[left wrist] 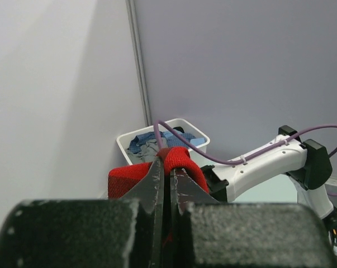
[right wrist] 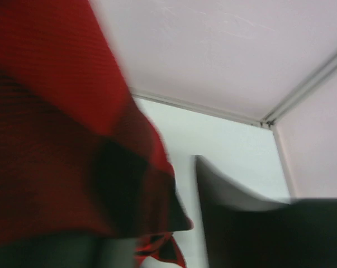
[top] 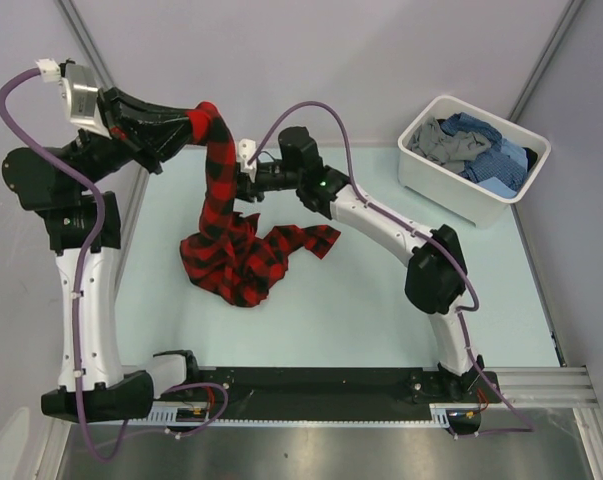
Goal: Fold and stack the long sleeve shirts
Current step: Flatten the shirt out
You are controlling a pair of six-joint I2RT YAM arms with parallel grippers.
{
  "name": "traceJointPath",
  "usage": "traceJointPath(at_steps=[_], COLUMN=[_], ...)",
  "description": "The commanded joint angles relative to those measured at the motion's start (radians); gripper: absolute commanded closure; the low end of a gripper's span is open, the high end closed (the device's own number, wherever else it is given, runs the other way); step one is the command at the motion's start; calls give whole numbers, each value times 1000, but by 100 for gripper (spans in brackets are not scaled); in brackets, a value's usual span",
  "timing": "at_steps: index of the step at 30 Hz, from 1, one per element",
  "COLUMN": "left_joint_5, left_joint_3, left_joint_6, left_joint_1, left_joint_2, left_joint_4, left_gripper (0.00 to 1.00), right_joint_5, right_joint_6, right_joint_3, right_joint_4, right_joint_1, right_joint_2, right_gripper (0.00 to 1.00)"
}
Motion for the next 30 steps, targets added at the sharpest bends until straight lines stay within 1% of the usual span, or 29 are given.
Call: traceJointPath(at_steps=[1, 2, 3, 4, 5, 6, 7, 8, 9, 10, 11, 12, 13, 14, 15, 16, 17, 18, 19, 20, 21, 22, 23, 24, 25, 26, 27, 29, 30], left_joint_5=[-66, -104, -199, -268, -322, -421, -475, -521, -560, -550, -524, -492, -453, -450, -447, -377, -332, -300, -284, -289, -308, -322, -303, -309, -337, -402, -446, -528, -555], left_joint_3=[-23, -71, -92, -108, -140, -160, -177, -209, -218, -221, -186, -151, -122, -161, -196, -226, -279, -316, -362, -457, -503, -546, -616, -646, -675, -733, -763, -819, -824], left_joint_6=[36, 51, 73, 109, 166, 186, 200, 205, 205, 197, 162, 150, 148, 177, 202, 237, 333, 390, 527, 608, 677, 791, 847, 902, 985, 1027, 1056, 1079, 1078], left_joint_1=[63, 92, 156, 184, 208, 248, 261, 268, 271, 271, 271, 271, 271, 271, 271, 271, 271, 270, 268, 268, 267, 267, 267, 232, 197, 146, 33, -72, -159], left_joint_2=[-45, -63, -71, -72, -60, -43, -23, 12, 93, 159, 222, 353, 386, 386, 362, 318, 285, 249, 157, 112, 71, 28, -33, -64, -93, -148, -172, -193, -180], left_joint_4=[-47, -55, -74, -174, -208, -227, -247, -241, -224, -186, -186, -209, -279, -275, -264, -296, -336, -433, -478, -526, -616, -655, -692, -766, -790, -805, -809, -783, -767], left_gripper=[100, 100, 100, 100, 100, 100, 99, 95, 91, 84, 67, 59, 55, 50, 48, 46, 44, 40, 38, 30, 28, 27, 26, 25, 25, 25, 25, 24, 24], right_joint_5=[-18, -24, -28, -25, -18, -19, -30, -32, -38, -42, -38, -33, -13, 4, 49, 80, 117, 184, 212, 240, 290, 307, 321, 343, 352, 361, 366, 378, 387], right_joint_6=[-20, -14, -15, -26, -52, -64, -72, -75, -81, -86, -81, -52, -34, -19, 29, 55, 95, 168, 217, 254, 282, 337, 360, 383, 400, 402, 403, 402, 399], right_joint_3=[68, 53, 37, 27, 4, -4, -12, -27, -29, -27, -27, -21, -12, 0, 47, 78, 120, 202, 256, 307, 356, 447, 470, 477, 453, 426, 399, 318, 304], right_joint_4=[-89, -100, -118, -177, -205, -234, -283, -299, -313, -340, -336, -325, -302, -295, -285, -276, -272, -269, -267, -272, -287, -313, -316, -315, -304, -296, -287, -252, -247], right_joint_1=[-17, -39, -91, -114, -137, -178, -197, -211, -226, -228, -229, -229, -229, -231, -235, -255, -266, -281, -300, -329, -341, -353, -370, -375, -378, -378, -378, -373, -373], right_joint_2=[-7, -23, -62, -84, -110, -154, -182, -204, -224, -257, -271, -279, -281, -273, -261, -245, -204, -181, -155, -108, -80, -61, -48, -43, -46, -58, -81, -107, -122], right_gripper=[100, 100, 100, 100, 100, 100, 100, 100, 100, 100, 100, 100, 100, 100, 100, 100, 100, 100, 100, 100, 100, 100, 100, 100, 100, 100, 100, 100, 100])
